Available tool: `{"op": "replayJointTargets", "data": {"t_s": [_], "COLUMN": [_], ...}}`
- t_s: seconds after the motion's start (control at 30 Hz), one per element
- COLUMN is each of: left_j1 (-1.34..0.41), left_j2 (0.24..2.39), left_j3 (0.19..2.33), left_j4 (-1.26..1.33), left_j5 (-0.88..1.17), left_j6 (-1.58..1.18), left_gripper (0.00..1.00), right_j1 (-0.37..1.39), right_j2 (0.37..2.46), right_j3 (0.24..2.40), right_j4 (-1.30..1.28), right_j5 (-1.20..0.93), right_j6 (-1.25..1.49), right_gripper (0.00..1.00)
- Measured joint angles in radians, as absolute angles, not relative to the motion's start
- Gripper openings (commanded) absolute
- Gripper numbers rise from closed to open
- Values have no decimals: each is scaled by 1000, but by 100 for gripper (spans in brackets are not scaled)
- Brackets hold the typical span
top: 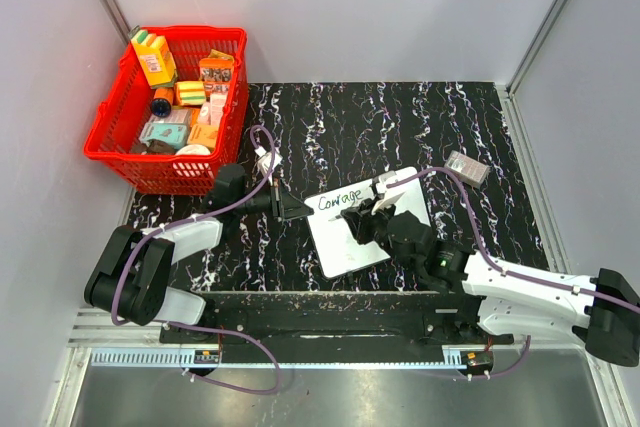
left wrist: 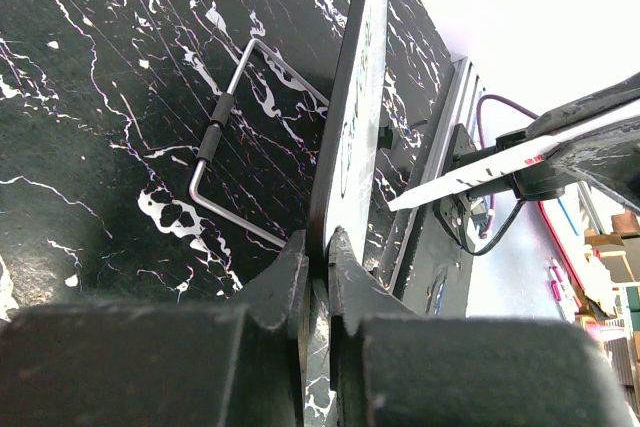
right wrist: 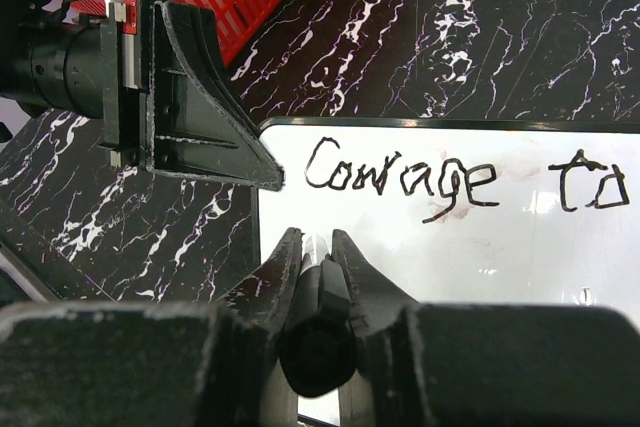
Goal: Write a sentence on the whiteboard
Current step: Write on the whiteboard at the whiteboard stand.
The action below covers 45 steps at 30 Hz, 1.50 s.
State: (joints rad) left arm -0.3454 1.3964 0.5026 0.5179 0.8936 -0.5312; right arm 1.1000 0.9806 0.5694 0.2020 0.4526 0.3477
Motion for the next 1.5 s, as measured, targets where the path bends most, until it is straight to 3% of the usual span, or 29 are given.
{"op": "replayJointTargets", "data": {"t_s": [1.5], "left_j1": [-345], "left_j2": [1396], "left_j3": [503], "left_j4": [517], "left_j5": [893], "left_j6": [-531], "left_gripper": [0], "right_j1": [1101], "right_j2": [1036], "right_j3": [556], "right_j4": [214], "right_j5": [400], "right_j6": [383], "right_gripper": [0]}}
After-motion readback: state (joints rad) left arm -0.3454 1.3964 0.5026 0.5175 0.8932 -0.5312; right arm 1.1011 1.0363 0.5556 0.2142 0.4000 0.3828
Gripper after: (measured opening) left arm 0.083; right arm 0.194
